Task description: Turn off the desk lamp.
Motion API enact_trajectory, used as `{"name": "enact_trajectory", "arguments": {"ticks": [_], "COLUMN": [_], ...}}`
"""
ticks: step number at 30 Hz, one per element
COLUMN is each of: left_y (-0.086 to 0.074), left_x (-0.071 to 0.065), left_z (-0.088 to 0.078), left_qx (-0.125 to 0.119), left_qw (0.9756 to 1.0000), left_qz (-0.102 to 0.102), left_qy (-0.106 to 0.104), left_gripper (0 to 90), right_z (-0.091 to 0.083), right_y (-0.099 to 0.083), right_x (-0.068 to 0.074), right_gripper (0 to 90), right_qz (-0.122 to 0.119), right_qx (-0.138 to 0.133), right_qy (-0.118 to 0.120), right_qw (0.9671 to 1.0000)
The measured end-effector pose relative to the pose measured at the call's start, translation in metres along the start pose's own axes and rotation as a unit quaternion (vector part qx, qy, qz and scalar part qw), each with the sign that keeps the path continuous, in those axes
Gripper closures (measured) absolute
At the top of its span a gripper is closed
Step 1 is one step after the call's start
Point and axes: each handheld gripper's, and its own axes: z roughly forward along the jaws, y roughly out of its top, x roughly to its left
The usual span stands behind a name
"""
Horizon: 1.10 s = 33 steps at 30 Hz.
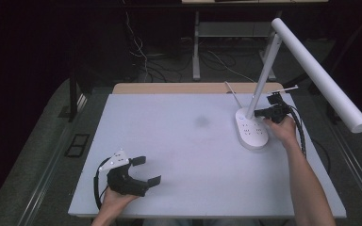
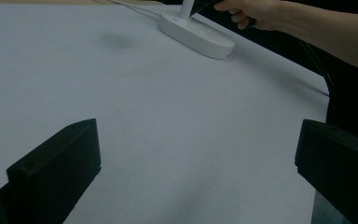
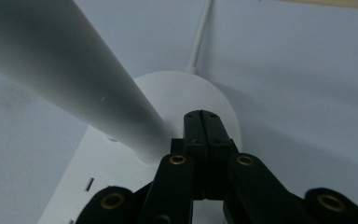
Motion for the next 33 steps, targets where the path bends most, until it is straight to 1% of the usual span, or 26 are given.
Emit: {"name": "enact_trajectory", "arguments": {"ticks": [2,4,5,6,9,10,12,15,16,19,20,23,24,25,27,29,31,33], "left_y": [0.000,0.000,0.000,0.000,0.000,0.000,0.000,0.000,0.000,0.000,0.000,0.000,0.000,0.000,0.000,0.001,0.001,0.001], "left_x": [0.001,0.000,-0.001,-0.001,0.000,0.001,0.001,0.001,0.000,0.000,-0.001,-0.001,-0.001,-0.001,-0.001,-0.001,-0.001,-0.002], "left_z": [0.000,0.000,0.000,0.000,0.000,0.000,0.000,0.000,0.001,0.001,0.001,0.001,0.001,0.001,0.001,0.001,0.001,0.001], "left_qx": [0.000,0.001,0.001,0.001,0.000,-0.001,-0.001,0.000,-0.001,-0.001,-0.001,-0.001,-0.001,-0.001,-0.001,-0.002,-0.002,-0.003], "left_qw": [1.0000,1.0000,1.0000,1.0000,1.0000,1.0000,1.0000,1.0000,1.0000,1.0000,1.0000,1.0000,1.0000,1.0000,1.0000,1.0000,1.0000,1.0000], "left_qz": [0.001,0.001,0.001,0.001,0.000,0.001,0.000,0.001,0.001,0.001,0.000,-0.001,-0.001,-0.001,-0.001,0.000,0.000,0.000], "left_qy": [0.000,0.000,-0.001,-0.001,0.000,0.000,0.000,-0.001,-0.001,-0.002,-0.002,-0.002,-0.003,-0.003,-0.003,-0.003,-0.004,-0.004], "left_gripper": [0.0,0.0,0.0,0.0,0.0,0.0,0.0,0.0,0.0,0.0,0.0,0.0,0.0,0.0,0.0,0.0,0.0,0.0], "right_z": [0.000,0.000,0.000,0.000,-0.001,-0.002,-0.003,-0.007,-0.008,-0.012,-0.014,-0.019,-0.022,-0.023,-0.027,-0.032,-0.037,-0.042], "right_y": [-0.001,-0.002,-0.003,-0.003,-0.003,-0.003,-0.003,-0.004,-0.004,-0.006,-0.008,-0.010,-0.010,-0.010,-0.010,-0.010,-0.010,-0.011], "right_x": [0.002,0.001,0.000,0.001,0.002,0.002,0.002,0.003,0.003,0.004,0.005,0.005,0.006,0.007,0.008,0.009,0.011,0.012], "right_gripper": [90.0,90.0,90.0,90.0,90.0,90.0,90.0,90.0,90.0,89.9,89.9,89.8,78.1,78.1,78.0,76.8,74.4,71.7], "right_qz": [-0.001,0.009,0.009,0.004,0.001,0.003,0.004,0.005,0.007,0.002,0.007,0.008,0.010,0.011,0.000,0.006,0.008,0.007], "right_qx": [0.002,-0.001,-0.005,-0.006,-0.008,-0.011,-0.011,-0.027,-0.029,-0.035,-0.036,-0.043,-0.044,-0.044,-0.046,-0.048,-0.049,-0.054], "right_qy": [-0.007,-0.002,0.000,-0.004,-0.008,-0.004,-0.005,0.004,0.007,0.006,0.010,0.009,0.008,0.005,0.001,-0.001,-0.003,0.000], "right_qw": [1.0000,1.0000,1.0000,1.0000,0.9999,0.9999,0.9999,0.9996,0.9996,0.9994,0.9993,0.9990,0.9989,0.9989,0.9989,0.9988,0.9988,0.9985]}}
